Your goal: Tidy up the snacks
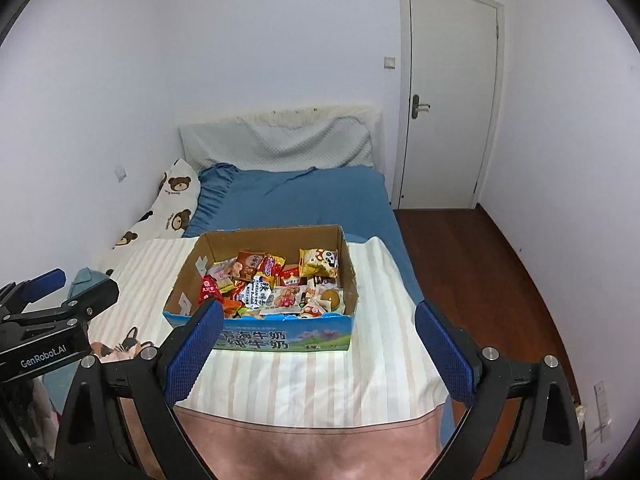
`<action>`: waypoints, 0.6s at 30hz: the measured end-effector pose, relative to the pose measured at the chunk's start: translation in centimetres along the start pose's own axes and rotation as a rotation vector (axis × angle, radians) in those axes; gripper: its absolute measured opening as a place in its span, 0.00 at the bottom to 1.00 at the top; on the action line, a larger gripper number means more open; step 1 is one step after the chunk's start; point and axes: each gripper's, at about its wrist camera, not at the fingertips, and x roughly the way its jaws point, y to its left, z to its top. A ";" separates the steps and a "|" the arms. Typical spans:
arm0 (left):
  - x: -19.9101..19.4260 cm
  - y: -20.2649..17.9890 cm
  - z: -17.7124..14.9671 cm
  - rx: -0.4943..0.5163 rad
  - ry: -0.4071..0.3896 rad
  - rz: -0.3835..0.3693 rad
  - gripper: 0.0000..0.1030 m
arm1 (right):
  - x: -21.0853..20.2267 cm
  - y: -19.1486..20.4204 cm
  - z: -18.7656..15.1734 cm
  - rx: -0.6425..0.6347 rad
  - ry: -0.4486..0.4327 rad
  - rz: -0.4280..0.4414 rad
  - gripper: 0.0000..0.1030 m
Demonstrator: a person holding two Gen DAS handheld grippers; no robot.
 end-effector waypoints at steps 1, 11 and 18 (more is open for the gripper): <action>-0.4 0.0 0.0 -0.001 -0.006 0.000 0.94 | -0.5 0.1 0.0 -0.003 -0.006 -0.001 0.96; -1.0 -0.6 -0.2 0.005 -0.011 -0.007 0.94 | -2.0 0.8 0.0 -0.014 -0.019 0.014 0.97; 1.3 -0.9 0.3 0.016 0.009 0.013 0.99 | 1.2 0.8 0.1 -0.009 0.003 -0.005 0.98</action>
